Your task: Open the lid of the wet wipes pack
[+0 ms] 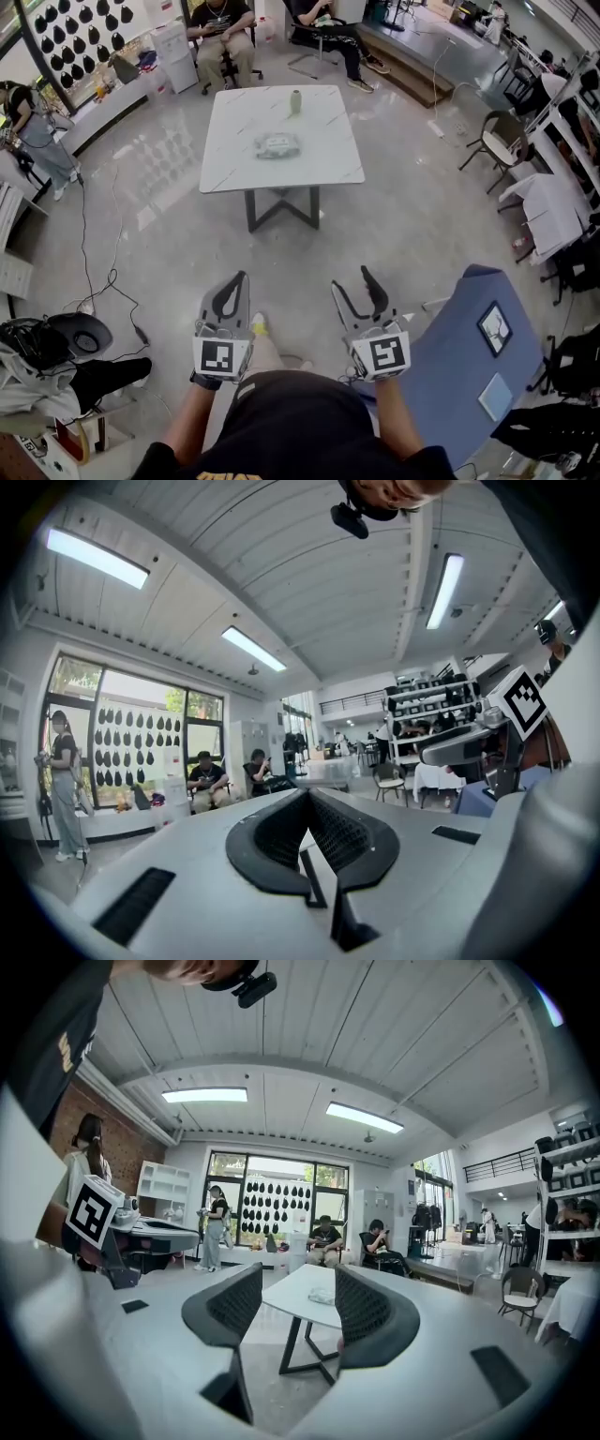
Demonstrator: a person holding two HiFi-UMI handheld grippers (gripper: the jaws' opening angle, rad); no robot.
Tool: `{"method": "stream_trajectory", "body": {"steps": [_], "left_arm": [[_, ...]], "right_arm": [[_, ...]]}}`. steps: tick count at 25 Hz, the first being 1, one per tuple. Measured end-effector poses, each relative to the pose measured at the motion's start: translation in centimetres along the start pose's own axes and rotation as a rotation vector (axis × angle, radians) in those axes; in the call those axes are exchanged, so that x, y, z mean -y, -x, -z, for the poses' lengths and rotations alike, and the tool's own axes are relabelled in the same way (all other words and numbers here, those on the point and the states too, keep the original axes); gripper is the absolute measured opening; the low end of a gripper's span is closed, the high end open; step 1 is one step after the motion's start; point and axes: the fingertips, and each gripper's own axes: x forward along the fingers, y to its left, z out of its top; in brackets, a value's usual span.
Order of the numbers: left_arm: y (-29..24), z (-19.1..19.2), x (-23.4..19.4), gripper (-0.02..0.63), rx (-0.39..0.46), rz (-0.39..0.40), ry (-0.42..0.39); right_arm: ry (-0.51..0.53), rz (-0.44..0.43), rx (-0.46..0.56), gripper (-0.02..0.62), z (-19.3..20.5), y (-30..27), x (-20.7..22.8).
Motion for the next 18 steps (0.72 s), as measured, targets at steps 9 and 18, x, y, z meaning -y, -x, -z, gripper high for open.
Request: {"method": "stream_trajectory", "body": {"steps": [9,18], "left_arm": [[-6.8,1.1,-10.6,0.017,-0.029,0.002,0.012],[-10.6,2.5,-21.3,0.017,-0.022,0.035,0.006]], "right_arm": [[0.029,0.021,-0.049,0.241,-1.5,-11.7,-1.2],[0.062,0.059,-0.063,0.230,-3.5,-22.5,-4.3]]}}
